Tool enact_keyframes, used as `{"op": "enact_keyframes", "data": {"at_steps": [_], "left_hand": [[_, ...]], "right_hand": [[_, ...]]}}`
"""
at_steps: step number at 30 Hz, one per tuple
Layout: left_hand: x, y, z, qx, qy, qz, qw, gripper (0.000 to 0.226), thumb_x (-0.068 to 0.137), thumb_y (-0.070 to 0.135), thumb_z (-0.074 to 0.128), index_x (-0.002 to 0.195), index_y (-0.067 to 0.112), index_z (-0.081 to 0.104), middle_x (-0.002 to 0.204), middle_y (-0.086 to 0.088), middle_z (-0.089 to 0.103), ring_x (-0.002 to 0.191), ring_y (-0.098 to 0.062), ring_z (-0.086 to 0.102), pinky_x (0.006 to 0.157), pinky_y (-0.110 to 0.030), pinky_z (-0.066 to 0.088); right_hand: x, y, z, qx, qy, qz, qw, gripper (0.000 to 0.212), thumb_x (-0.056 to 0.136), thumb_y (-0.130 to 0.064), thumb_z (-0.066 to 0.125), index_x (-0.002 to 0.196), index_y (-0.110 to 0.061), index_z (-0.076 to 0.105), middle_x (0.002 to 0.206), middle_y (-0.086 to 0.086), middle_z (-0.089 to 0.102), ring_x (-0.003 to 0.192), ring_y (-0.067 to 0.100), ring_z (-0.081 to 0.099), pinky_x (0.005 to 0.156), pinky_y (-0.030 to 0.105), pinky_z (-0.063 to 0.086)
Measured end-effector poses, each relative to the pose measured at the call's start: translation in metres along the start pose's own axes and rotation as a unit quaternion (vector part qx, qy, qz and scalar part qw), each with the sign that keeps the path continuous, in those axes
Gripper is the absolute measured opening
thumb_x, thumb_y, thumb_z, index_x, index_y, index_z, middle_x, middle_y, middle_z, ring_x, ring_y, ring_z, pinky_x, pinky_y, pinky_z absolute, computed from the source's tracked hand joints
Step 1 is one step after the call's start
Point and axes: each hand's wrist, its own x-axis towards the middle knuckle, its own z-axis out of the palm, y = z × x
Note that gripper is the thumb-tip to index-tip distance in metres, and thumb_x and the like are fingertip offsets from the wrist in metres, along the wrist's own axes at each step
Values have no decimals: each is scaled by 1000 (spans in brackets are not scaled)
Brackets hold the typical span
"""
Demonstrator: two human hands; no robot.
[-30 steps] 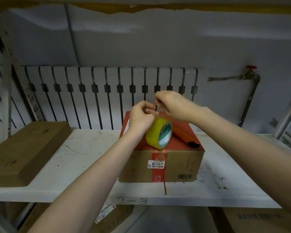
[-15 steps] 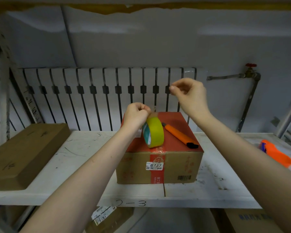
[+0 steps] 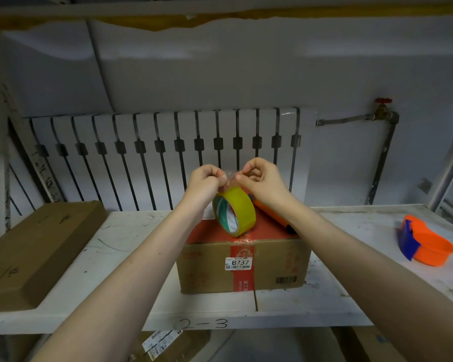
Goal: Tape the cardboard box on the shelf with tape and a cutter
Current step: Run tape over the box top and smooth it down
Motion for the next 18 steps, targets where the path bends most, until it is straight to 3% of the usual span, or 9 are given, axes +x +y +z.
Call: {"op": "enact_keyframes", "data": {"at_steps": [4,7,13,18], "left_hand": [[0,0,-2,7,12,-12,1000,20,85,-2,51,71,12,53,80,-10,58,68,-14,52,41,-5,38],[2,-2,-1,0,45,-8,999,23,83,-2,54,66,13,56,79,-9,61,74,-19,56,54,-15,45],[4,-2,-3,-8,85,0,996,25,82,5,59,58,12,55,66,-7,59,67,-18,57,73,-34,49],[4,-3,-5,19,98,-8,995,22,77,10,62,56,16,59,65,-4,63,77,-24,63,87,-46,54]], "right_hand": [[-1,3,3,19,14,-9,1000,19,81,-9,70,76,-19,54,69,5,58,62,17,51,68,36,51],[-2,3,3,22,35,-21,999,19,82,-10,70,76,-19,54,65,-1,55,62,17,52,67,34,50],[-7,-2,6,-12,36,-58,998,9,81,-11,70,82,-14,62,75,4,63,67,12,56,67,24,52],[-10,-2,6,-42,38,-70,996,6,83,-16,68,89,-14,67,82,0,67,78,14,62,74,25,54]]}}
